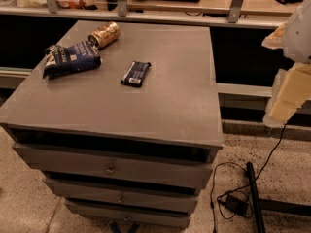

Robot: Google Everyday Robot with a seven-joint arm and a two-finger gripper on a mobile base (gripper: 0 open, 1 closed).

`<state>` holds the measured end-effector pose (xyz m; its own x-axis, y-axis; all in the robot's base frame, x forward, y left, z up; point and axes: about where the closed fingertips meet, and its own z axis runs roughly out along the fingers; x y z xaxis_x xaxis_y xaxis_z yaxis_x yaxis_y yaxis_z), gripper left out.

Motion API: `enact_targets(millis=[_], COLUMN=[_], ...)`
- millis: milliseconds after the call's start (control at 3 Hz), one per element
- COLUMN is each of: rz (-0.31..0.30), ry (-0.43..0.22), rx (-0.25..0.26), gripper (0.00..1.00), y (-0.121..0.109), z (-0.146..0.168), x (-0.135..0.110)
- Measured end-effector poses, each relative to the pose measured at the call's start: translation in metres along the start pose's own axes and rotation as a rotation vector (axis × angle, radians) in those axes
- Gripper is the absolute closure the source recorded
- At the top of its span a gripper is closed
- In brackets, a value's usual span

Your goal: Pick rxbar blueberry

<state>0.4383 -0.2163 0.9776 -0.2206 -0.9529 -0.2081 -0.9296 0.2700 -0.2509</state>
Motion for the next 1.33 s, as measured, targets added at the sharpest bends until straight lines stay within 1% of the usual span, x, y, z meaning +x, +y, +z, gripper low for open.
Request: enact_targets(millis=[333,667,1000,1333], rz=[0.0,0.064,0.245,0.409], ry=[0.0,-0.055,-0.208,-0.383], rx=[0.0,-0.013,-0.011,-0.001], gripper=[0.0,0.0,0.0,0.0], y=[0.0,0.002,0.008,0.026], z=[0.0,-0.001,0.001,-0.003], x=[0.0,-0.005,-0.016,-0.04])
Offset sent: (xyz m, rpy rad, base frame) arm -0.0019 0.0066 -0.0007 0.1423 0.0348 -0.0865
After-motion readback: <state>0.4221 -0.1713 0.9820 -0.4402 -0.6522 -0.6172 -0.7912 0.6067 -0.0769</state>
